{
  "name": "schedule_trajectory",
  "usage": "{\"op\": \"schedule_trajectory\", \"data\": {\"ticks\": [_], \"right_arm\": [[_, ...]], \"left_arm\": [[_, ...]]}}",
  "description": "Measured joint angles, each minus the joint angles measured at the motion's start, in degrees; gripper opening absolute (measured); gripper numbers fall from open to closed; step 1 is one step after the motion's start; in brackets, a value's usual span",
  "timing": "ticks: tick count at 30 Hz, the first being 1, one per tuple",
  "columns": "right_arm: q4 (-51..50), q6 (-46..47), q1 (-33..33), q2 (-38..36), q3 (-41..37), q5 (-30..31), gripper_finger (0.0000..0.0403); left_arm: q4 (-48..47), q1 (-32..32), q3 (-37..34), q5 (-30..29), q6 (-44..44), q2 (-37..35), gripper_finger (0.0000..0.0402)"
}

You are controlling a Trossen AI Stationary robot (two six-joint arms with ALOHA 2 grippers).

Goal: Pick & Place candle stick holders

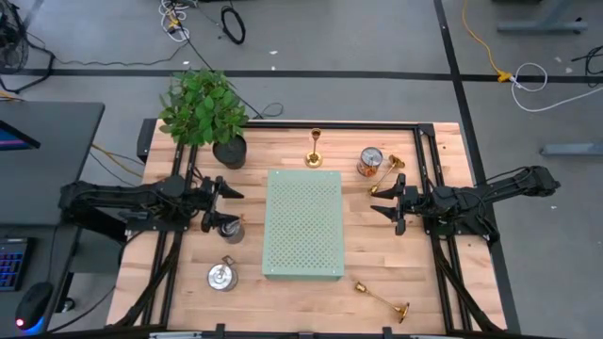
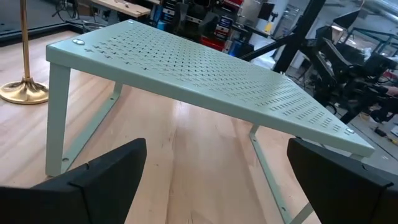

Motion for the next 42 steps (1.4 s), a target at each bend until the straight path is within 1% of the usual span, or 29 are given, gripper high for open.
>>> {"op": "schedule_trajectory", "data": {"ticks": [3, 6, 9, 31, 36, 39, 42], "right_arm": [[0.1, 0.0, 0.0, 0.0, 0.0, 0.7, 0.0185], [0.7, -0.1, 0.0, 0.0, 0.0, 1.6, 0.0185], [0.4, -0.1, 0.0, 0.0, 0.0, 1.6, 0.0185], [0.4, -0.2, 0.0, 0.0, 0.0, 1.6, 0.0185], [0.6, -2.3, -0.1, 0.0, 0.0, 1.6, 0.0185], [0.5, -6.0, -0.2, 0.0, 0.0, 1.6, 0.0185], [1.5, -6.8, -0.2, 0.0, 0.0, 2.0, 0.0185]], "left_arm": [[0.0, 0.0, 0.0, -2.4, 0.8, 0.0, 0.0399], [0.0, 0.0, 0.0, -5.1, -0.9, 0.0, 0.0399], [0.0, 0.0, 0.0, -6.5, -2.0, 0.0, 0.0399], [0.6, 0.0, 0.0, -6.6, -1.8, 0.0, 0.0399], [0.6, 0.0, 0.0, -6.6, -0.5, 0.0, 0.0399], [0.6, 0.0, 0.0, -6.7, 0.1, 0.0, 0.0399], [0.6, 0.0, 0.0, -7.5, 0.2, 0.0, 0.0399]]}}
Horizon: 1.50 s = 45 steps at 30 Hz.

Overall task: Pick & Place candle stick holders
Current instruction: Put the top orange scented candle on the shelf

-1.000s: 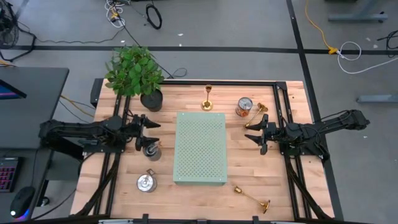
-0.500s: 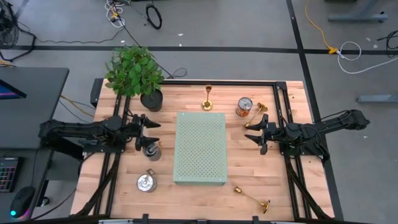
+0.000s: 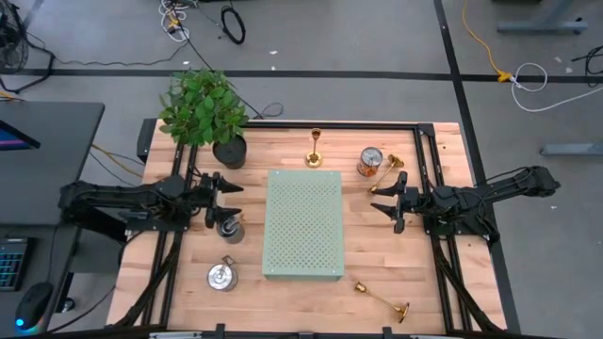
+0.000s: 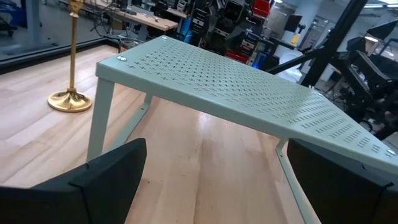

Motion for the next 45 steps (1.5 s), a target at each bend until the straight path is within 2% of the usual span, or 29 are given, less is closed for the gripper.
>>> {"op": "schedule_trajectory", "data": {"ticks": [4, 8, 11, 13, 16, 19, 25, 27, 31, 34, 36, 38, 45], "right_arm": [[3.7, 6.6, 0.0, 0.0, 0.0, 0.0, 0.0185], [10.3, 15.2, -0.3, 0.0, 0.0, 9.4, 0.0185], [16.3, 15.4, -0.3, 0.0, 0.0, 15.8, 0.0185], [20.7, 14.2, -0.3, 0.0, 0.0, 17.6, 0.0185], [24.5, 12.9, -0.3, 0.0, 0.0, 17.0, 0.0185], [24.0, 13.6, -0.3, 0.0, 0.0, 14.8, 0.0185], [24.1, 25.8, -0.3, 0.0, 0.0, 4.7, 0.0185], [24.1, 27.2, -0.3, 0.0, 0.0, 2.9, 0.0185], [27.8, 27.9, -0.4, 0.0, 0.0, 10.0, 0.0185], [29.1, 24.2, -1.0, 0.1, 2.1, 10.9, 0.0185], [25.2, 21.6, -1.5, 0.4, 6.5, 10.4, 0.0185], [15.9, 20.4, -2.0, 0.6, 12.7, 10.1, 0.0185], [-33.0, 20.9, -6.8, 7.1, 40.0, 14.7, 0.0185]], "left_arm": [[0.0, 0.0, 0.0, -0.6, 0.0, 0.0, 0.0399], [0.2, 0.0, 0.0, -0.6, -0.2, 0.0, 0.0399], [0.2, 0.0, 0.0, -0.6, -0.2, 0.0, 0.0399], [0.3, 0.0, 0.0, -0.6, -0.2, 0.0, 0.0399], [0.3, 0.0, 0.0, -0.6, -0.2, 0.0, 0.0399], [0.3, 0.0, 0.0, -0.6, -0.2, 0.0, 0.0399], [0.3, 0.0, 0.0, -0.6, -0.2, 0.0, 0.0399], [0.3, 0.0, 0.0, -0.6, -0.2, 0.0, 0.0399], [0.3, 0.0, 0.0, -0.6, -0.2, 0.0, 0.0399], [0.3, 0.0, 0.0, -0.6, -0.3, 0.0, 0.0399], [0.3, 0.0, 0.0, -0.6, -0.3, 0.0, 0.0399], [0.3, 0.0, 0.0, -0.6, -0.2, 0.0, 0.0399], [0.3, 0.0, 0.0, -1.0, -0.1, 0.0, 0.0399]]}}
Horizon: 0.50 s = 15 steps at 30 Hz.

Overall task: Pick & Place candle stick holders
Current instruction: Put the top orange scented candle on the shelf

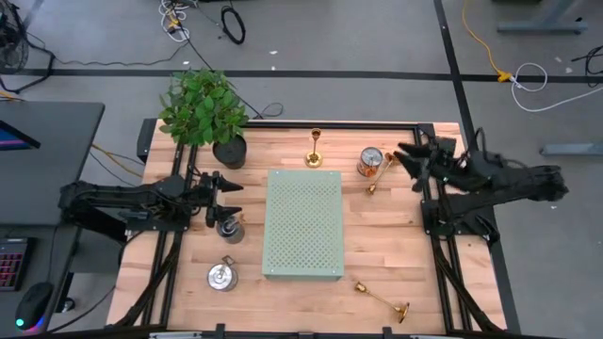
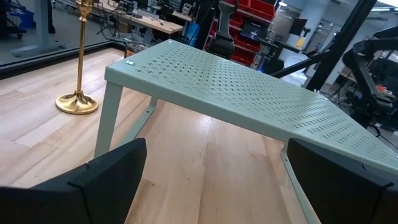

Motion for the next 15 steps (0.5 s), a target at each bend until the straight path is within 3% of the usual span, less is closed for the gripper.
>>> {"op": "schedule_trajectory", "data": {"ticks": [6, 10, 15], "right_arm": [[-24.7, 6.3, -8.6, 8.4, 17.0, -2.2, 0.0185], [-31.4, 5.1, -15.3, 15.4, 24.2, -6.3, 0.02], [-35.7, 2.1, -24.7, 24.8, 29.2, -14.6, 0.025]], "left_arm": [[0.0, 0.0, 0.0, 0.0, 0.1, 0.0, 0.0399], [0.0, 0.0, 0.0, 0.0, 0.1, 0.0, 0.0399], [0.0, 0.0, 0.0, 0.0, 0.1, 0.0, 0.0399]]}}
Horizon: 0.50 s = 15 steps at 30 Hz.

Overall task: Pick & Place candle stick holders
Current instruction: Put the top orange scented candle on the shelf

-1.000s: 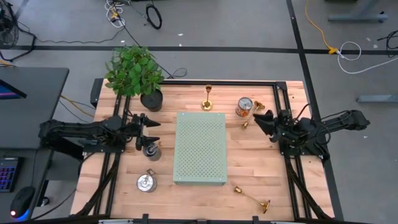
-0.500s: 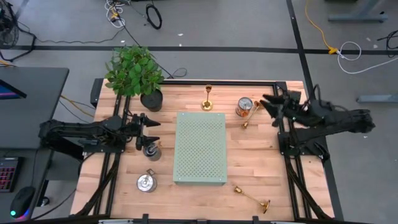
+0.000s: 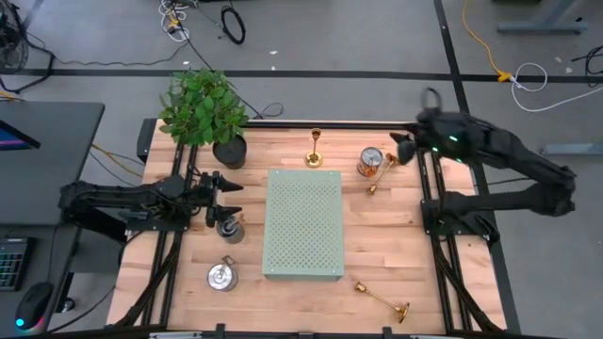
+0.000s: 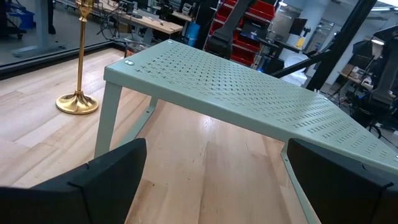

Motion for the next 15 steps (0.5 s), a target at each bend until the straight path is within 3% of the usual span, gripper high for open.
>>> {"op": "schedule_trajectory", "data": {"ticks": [9, 15], "right_arm": [[-6.0, -6.3, -9.3, 13.3, 3.2, -9.3, 0.0371], [-7.0, -8.1, -10.9, 18.6, 3.2, -11.2, 0.0397]], "left_arm": [[0.0, 0.0, 0.0, 0.0, -0.2, 0.0, 0.0399], [0.0, 0.0, 0.0, 0.0, -0.2, 0.0, 0.0399]]}}
